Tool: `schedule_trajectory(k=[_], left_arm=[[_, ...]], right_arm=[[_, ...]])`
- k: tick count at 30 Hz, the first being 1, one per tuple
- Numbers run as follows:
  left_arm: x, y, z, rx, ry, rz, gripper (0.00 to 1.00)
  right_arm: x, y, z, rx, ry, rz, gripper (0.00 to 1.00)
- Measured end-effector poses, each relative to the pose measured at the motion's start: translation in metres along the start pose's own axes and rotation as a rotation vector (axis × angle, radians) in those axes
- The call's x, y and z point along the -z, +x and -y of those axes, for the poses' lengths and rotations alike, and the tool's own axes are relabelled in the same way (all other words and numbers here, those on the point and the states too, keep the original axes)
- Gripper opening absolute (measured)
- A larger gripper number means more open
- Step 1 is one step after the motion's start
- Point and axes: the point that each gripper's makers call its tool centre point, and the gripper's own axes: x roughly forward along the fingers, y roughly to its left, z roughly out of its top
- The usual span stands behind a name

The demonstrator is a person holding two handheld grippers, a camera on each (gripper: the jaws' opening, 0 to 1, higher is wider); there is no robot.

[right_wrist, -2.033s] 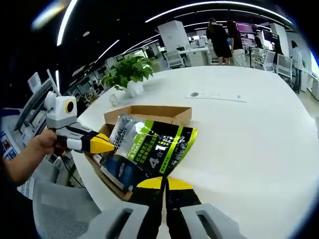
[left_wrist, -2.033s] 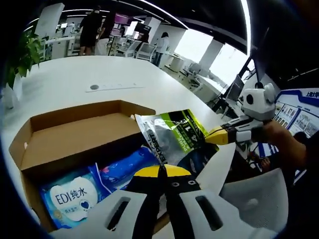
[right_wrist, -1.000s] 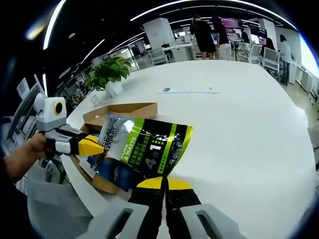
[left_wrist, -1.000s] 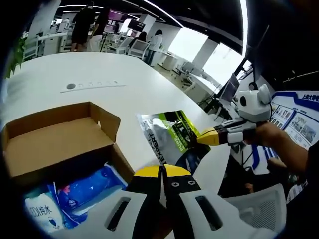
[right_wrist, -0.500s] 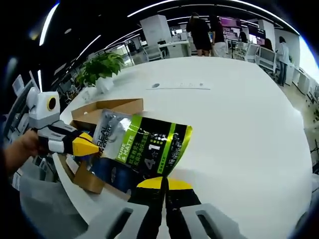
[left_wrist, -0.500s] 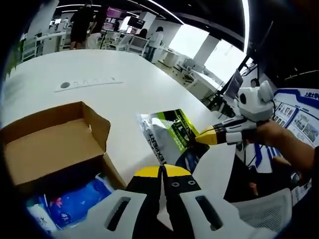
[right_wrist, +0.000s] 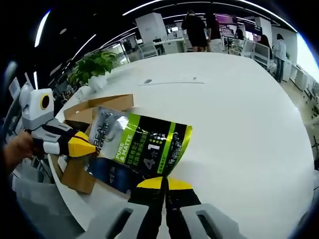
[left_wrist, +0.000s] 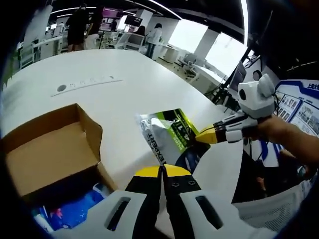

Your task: Operate the shoe box by opening the lid, removing the specified soft item, and placing it in the target area until the item is outside and the box remains undamaged.

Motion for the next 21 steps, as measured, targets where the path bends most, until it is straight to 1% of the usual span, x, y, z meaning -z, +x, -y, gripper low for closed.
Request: schedule_trajectory(k=[9, 11, 13, 15, 17, 19, 21], left_arm=[[0.003, 0.014, -0.008, -0.039, 0.049, -0.035, 0.0], [0.002, 0.017, -0.01, -0.046, 0.043, -0.044, 0.0], [0.0, 0.02, -0.01, -0.048, 0.029, -0.043, 0.0], [-0.001, 0.021, -0.011, -0.061, 0.045, -0.045, 0.0], [-0.003, 0.024, -0.011, -0.062, 0.047, -0.047, 0.0], [-0.002, 0.027, -0.011, -0.07, 0.049, -0.055, 0.0], [0.0, 0.029, -0.01, -0.078, 0.075, -0.074, 0.0]], right_arm=[[0.001, 0.012, 0.009, 0.01, -0.005, -0.008, 0.0], [0.0, 0.014, 0.01, 0.013, -0.006, -0.008, 0.0], [-0.001, 0.016, 0.014, 0.023, -0.014, -0.009, 0.0], [-0.004, 0.016, 0.016, 0.022, -0.011, -0.005, 0.0], [-0.005, 0.017, 0.02, 0.028, -0.011, -0.003, 0.0], [-0.005, 0.019, 0.022, 0.031, -0.009, -0.007, 0.0], [-0.003, 0.02, 0.024, 0.034, -0.008, -0.015, 0.0]])
